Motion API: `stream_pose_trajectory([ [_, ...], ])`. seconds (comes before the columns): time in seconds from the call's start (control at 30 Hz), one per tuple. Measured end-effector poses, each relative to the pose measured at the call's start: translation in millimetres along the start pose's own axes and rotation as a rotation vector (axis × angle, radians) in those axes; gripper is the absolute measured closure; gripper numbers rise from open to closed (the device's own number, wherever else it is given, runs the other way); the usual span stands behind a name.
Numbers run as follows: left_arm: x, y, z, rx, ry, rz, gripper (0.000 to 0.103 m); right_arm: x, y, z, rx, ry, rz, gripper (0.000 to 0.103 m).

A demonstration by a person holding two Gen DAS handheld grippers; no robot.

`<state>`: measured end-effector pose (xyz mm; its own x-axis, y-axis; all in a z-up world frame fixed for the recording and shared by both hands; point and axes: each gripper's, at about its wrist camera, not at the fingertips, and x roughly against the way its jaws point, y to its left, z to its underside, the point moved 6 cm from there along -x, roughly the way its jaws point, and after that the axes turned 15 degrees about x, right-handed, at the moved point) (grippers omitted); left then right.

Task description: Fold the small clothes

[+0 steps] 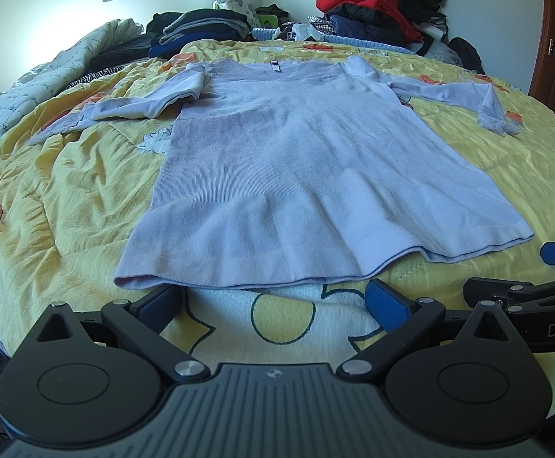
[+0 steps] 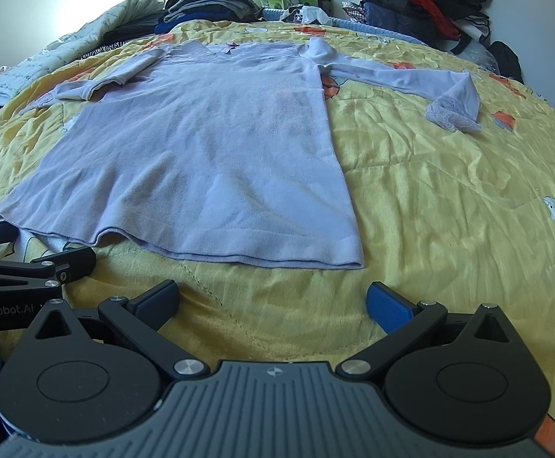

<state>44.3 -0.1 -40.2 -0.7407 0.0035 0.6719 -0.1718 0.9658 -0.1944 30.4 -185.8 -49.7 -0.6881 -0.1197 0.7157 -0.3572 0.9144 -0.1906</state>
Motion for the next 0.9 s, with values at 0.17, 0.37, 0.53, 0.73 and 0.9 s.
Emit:
stream_pose_trajectory([
  [0.17, 0.0, 0.0, 0.0, 0.0, 0.0, 0.0, 0.0, 2.3, 3.1, 1.5, -0.001, -0.007, 0.004, 0.001],
  [0.37, 0.0, 0.0, 0.0, -0.001, 0.0, 0.0, 0.0, 2.4, 3.6, 2.2, -0.001, -0.018, 0.007, 0.001],
  [0.53, -0.8, 0.6, -0.3, -0.012, -0.012, 0.012, 0.0, 4.8, 4.5, 4.6, 0.015, -0.054, 0.003, 0.001],
  [0.73, -0.8, -0.3, -1.4, -0.03, -0.042, 0.035, 0.0, 4.5, 1.8, 4.2, 0.045, -0.075, -0.022, 0.001],
  [0.9, 23.1, 14.0, -22.0, 0.068, -0.045, 0.064, 0.0, 23.6, -21.6, -16.6, 0.047, -0.16, -0.007, 0.003],
])
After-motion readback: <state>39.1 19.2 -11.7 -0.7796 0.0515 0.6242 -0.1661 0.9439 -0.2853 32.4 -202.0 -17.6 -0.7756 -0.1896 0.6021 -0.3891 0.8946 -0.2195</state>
